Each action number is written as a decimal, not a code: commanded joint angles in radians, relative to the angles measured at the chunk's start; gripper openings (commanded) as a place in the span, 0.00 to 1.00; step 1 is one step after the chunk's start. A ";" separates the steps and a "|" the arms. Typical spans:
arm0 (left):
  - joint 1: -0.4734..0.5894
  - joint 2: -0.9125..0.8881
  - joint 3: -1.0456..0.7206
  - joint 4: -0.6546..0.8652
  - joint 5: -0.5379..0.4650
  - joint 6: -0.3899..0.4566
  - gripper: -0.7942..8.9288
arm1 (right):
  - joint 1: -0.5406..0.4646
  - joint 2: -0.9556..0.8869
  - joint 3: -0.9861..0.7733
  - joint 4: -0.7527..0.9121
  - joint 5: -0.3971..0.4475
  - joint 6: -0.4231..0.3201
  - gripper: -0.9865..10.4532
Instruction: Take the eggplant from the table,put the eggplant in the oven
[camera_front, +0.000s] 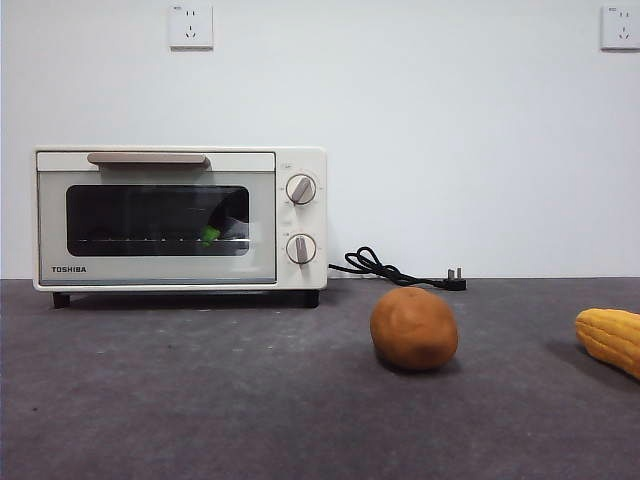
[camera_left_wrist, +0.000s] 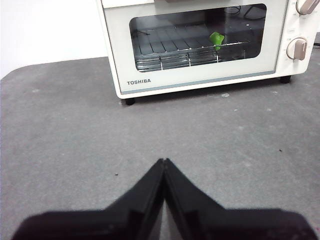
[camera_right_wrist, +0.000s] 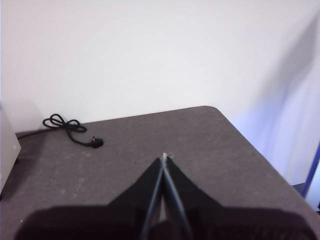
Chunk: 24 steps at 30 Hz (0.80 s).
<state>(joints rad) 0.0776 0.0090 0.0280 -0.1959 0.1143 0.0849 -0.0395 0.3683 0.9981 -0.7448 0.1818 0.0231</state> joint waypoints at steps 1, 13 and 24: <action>0.000 0.000 -0.010 0.007 -0.003 -0.007 0.08 | -0.001 -0.063 -0.135 0.073 -0.003 0.043 0.09; 0.000 0.001 -0.010 0.007 -0.003 -0.007 0.08 | -0.001 -0.244 -0.636 0.353 -0.067 0.162 0.09; 0.000 0.003 -0.010 0.007 -0.003 -0.007 0.08 | -0.001 -0.360 -0.912 0.491 -0.163 0.161 0.09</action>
<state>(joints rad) 0.0776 0.0113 0.0280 -0.1959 0.1139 0.0845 -0.0395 0.0105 0.1005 -0.2657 0.0231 0.1741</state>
